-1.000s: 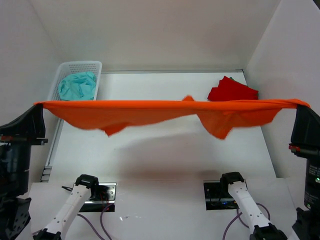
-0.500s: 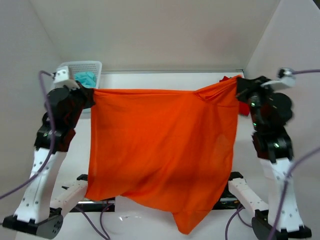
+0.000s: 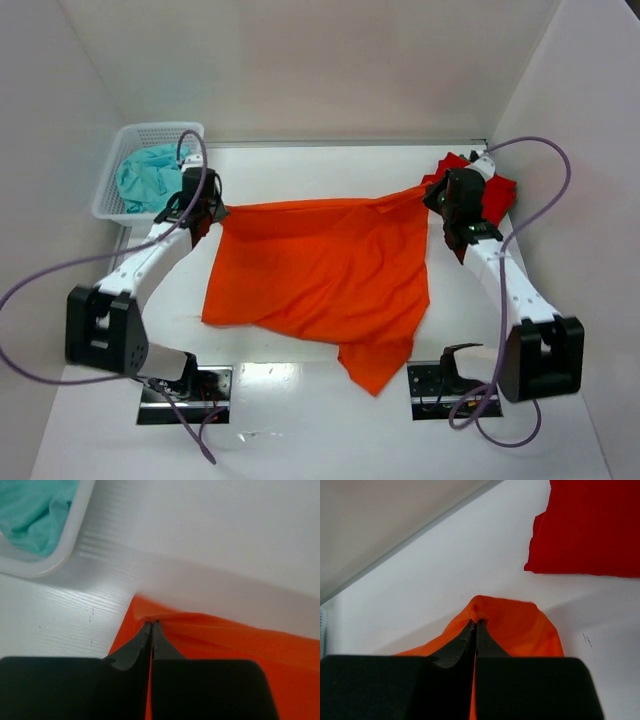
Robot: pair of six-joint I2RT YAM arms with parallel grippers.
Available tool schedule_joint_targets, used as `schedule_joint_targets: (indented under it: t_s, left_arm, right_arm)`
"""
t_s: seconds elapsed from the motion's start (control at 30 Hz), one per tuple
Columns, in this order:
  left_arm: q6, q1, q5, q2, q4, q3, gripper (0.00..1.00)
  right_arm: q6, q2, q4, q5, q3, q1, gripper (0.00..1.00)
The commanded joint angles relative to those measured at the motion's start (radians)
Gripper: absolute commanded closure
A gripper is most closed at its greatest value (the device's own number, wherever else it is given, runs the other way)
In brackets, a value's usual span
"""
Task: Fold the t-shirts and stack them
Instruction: Flatten out the tshirt
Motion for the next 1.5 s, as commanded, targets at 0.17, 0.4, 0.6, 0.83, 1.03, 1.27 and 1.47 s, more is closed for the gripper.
schedule_joint_targets:
  t_s: [0.17, 0.4, 0.6, 0.83, 1.03, 1.27, 1.47]
  left_arm:
    - [-0.062, 0.044, -0.066, 0.346, 0.16, 0.191, 1.0]
    - [-0.002, 0.083, -0.037, 0.511, 0.193, 0.372, 1.0]
    - [0.035, 0.145, 0.011, 0.644, 0.217, 0.527, 1.0]
    - [0.059, 0.156, 0.041, 0.728, 0.217, 0.604, 1.0]
    - [0.068, 0.188, 0.075, 0.731, 0.196, 0.601, 1.0]
    - [0.035, 0.188, 0.106, 0.613, 0.196, 0.471, 1.0]
    - [0.002, 0.188, 0.106, 0.523, 0.196, 0.308, 1.0]
  right_arm:
    - [0.029, 0.377, 0.221, 0.036, 0.171, -0.006, 1.0]
    - [0.005, 0.522, 0.23, 0.041, 0.332, -0.006, 1.0]
    - [-0.019, 0.651, 0.195, 0.025, 0.493, -0.006, 1.0]
    - [-0.021, 0.732, 0.173, 0.016, 0.572, -0.006, 1.0]
    - [0.012, 0.694, 0.164, -0.001, 0.531, -0.006, 1.0]
    - [0.084, 0.54, 0.189, -0.061, 0.332, 0.015, 1.0]
    - [0.18, 0.392, 0.199, -0.037, 0.15, 0.08, 1.0]
